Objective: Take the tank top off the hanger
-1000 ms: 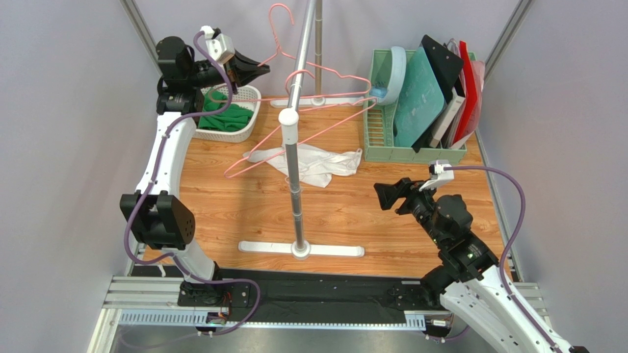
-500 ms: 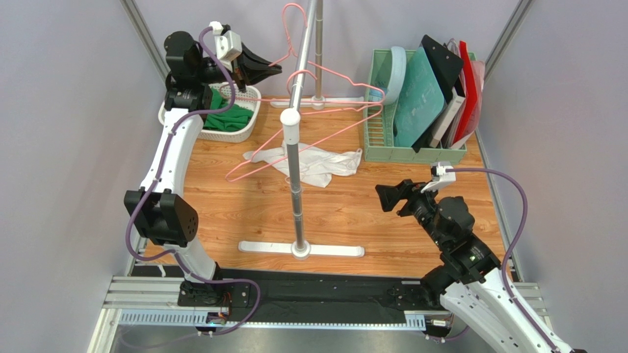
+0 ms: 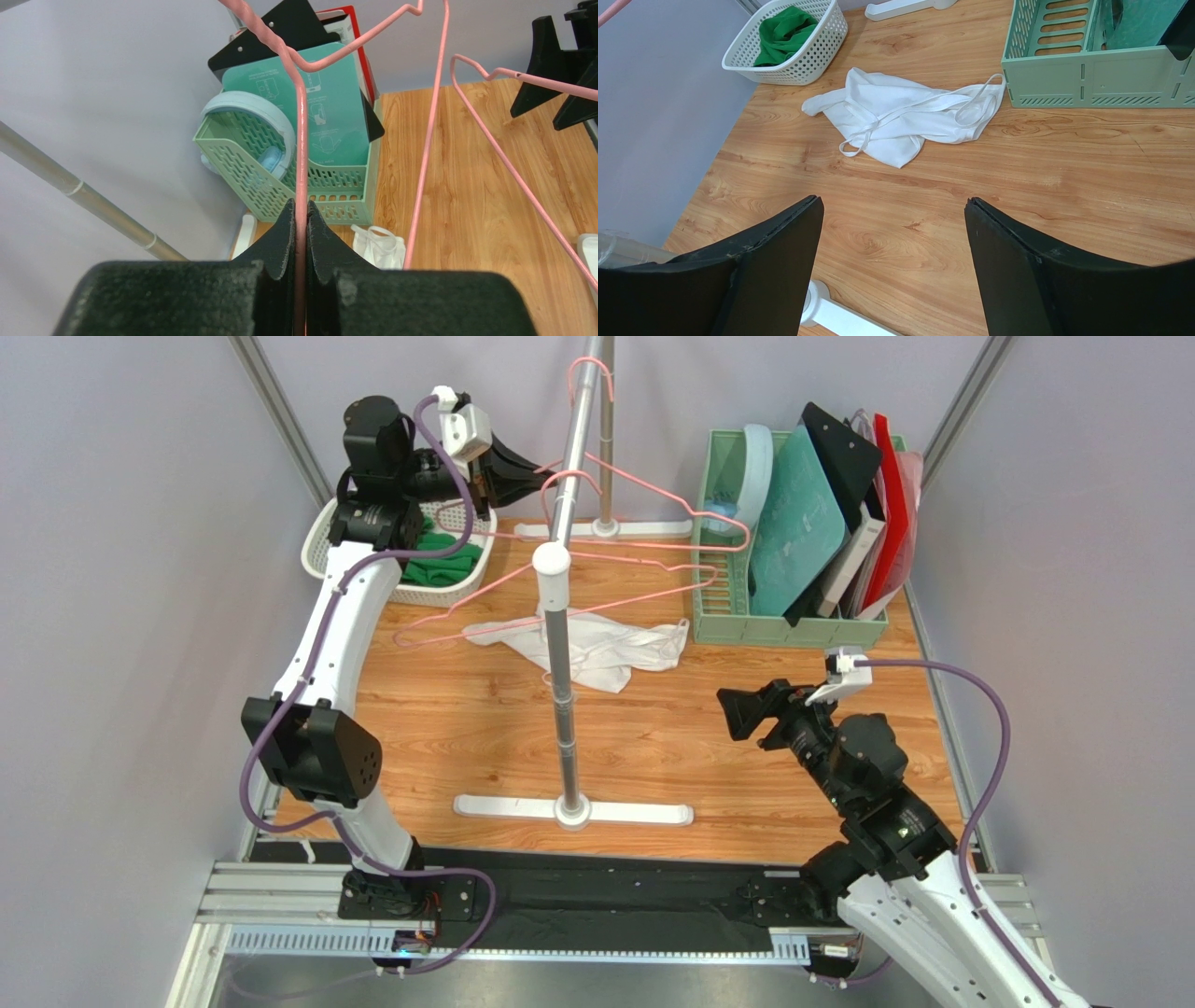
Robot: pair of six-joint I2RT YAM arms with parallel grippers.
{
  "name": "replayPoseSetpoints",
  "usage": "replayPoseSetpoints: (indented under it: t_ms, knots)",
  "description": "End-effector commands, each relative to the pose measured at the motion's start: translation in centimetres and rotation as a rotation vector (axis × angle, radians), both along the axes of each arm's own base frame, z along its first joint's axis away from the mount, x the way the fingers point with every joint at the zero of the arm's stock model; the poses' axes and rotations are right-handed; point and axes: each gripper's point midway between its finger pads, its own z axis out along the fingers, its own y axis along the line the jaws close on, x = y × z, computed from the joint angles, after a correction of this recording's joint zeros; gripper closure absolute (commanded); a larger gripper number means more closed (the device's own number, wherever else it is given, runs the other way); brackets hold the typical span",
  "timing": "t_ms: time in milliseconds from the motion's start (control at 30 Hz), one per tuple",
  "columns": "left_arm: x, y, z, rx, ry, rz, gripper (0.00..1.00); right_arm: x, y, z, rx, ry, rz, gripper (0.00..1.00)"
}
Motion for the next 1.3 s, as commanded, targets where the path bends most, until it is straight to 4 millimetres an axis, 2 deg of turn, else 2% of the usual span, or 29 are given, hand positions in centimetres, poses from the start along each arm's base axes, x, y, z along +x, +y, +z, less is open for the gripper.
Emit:
replayPoseSetpoints:
  t_ms: [0,200,633,667,700,767,800,900,1067,1133,1167,1200,1267]
  knots:
    - [-0.6,0.0,0.7,0.014,-0.073,-0.004,1.0,-0.2,-0.1,1.3,0.03,-0.03,-0.005,0.2]
    - [-0.7,0.1,0.4,0.032,-0.055,0.002,1.0,-0.2,-0.1,1.1,0.036,-0.026,-0.004,0.2]
    - [0.5,0.7,-0.2,0.06,-0.051,0.09,1.0,-0.5,-0.2,1.1,0.049,-0.028,-0.004,0.21]
    - [0.5,0.8,-0.1,0.061,-0.045,0.096,0.98,-0.5,-0.2,1.1,0.048,-0.027,-0.002,0.21]
    - [0.5,0.9,-0.1,0.062,-0.045,0.105,0.83,-0.5,-0.2,1.1,0.05,-0.026,-0.005,0.21]
    - [0.3,1.0,0.2,0.063,-0.048,0.111,0.68,-0.6,-0.2,0.9,0.051,-0.024,-0.001,0.21]
    - [0.4,1.1,0.3,0.063,-0.048,0.123,0.53,-0.5,-0.2,0.8,0.049,-0.022,-0.003,0.21]
    - [-0.1,1.2,0.6,0.067,-0.073,0.122,0.45,-0.5,-0.2,0.7,0.048,-0.02,-0.003,0.21]
    - [-1.0,1.5,1.2,0.071,-0.108,0.118,0.41,-0.5,-0.1,0.8,0.048,-0.023,0.001,0.21]
    - [-1.1,1.8,1.4,0.064,-0.09,0.117,0.36,-0.5,-0.1,0.8,0.049,-0.025,0.002,0.21]
    - [-1.1,1.9,1.6,0.059,-0.087,0.114,0.23,-0.5,-0.1,0.8,0.05,-0.026,0.001,0.21]
    - [-1.3,2.0,1.9,0.053,-0.084,0.105,0.01,-0.6,-0.1,0.9,0.053,-0.026,0.003,0.21]
    - [-1.2,2.4,2.0,0.046,-0.062,0.108,0.01,-0.6,-0.1,0.9,0.055,-0.03,0.004,0.21]
